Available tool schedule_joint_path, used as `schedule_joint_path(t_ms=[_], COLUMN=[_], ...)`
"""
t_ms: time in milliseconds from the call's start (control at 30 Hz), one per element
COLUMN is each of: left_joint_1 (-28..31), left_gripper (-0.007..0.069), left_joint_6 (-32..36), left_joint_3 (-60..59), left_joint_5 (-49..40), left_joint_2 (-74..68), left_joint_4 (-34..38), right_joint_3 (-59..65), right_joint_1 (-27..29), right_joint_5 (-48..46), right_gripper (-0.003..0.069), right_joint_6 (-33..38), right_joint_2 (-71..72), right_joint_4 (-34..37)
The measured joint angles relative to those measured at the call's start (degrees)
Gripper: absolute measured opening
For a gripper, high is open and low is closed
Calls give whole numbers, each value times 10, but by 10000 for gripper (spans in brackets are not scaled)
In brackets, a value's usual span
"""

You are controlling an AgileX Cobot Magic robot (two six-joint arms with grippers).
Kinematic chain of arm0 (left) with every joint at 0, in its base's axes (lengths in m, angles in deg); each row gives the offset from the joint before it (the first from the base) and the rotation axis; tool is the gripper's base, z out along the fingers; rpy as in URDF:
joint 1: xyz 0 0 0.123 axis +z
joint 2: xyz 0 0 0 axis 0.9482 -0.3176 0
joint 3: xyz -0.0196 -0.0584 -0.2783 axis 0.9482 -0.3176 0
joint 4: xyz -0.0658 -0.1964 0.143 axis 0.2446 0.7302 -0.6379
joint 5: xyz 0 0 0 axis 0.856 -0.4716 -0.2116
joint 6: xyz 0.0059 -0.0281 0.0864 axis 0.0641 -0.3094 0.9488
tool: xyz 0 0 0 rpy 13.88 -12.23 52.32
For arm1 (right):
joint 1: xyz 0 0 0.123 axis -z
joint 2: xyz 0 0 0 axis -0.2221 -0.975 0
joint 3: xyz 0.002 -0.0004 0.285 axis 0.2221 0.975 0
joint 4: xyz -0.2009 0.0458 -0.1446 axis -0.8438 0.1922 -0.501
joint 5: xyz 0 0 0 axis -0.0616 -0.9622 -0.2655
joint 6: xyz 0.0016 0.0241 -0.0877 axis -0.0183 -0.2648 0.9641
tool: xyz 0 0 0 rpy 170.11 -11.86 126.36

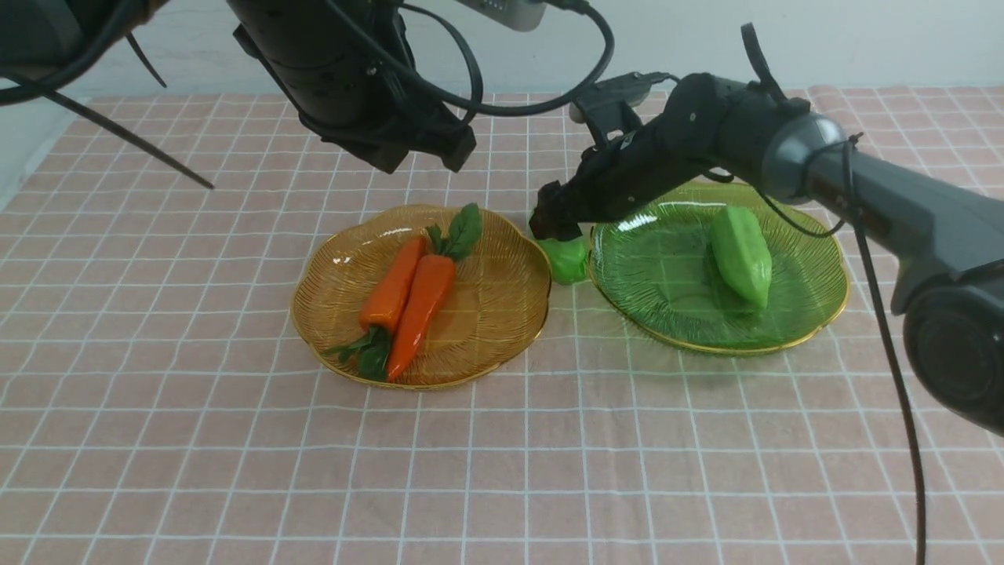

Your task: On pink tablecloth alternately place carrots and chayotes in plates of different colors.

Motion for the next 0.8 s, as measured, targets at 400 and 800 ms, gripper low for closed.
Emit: schedule_joint_path(t_ms=[400, 800], left_joint_1=[0, 0], left_gripper=[-3, -3], left_joint_6=[0, 0], left_joint_3=[0, 0], left_joint_5=[0, 0], left_joint_2=[0, 0], left_joint_4=[1, 1], right_joint_3=[-6, -6], right_joint_1=[0, 0], right_joint_5=[56, 65], right_gripper=[546, 546], right_joint_6=[27, 87], right_joint_2=[-9, -36], right_joint_4=[67, 58])
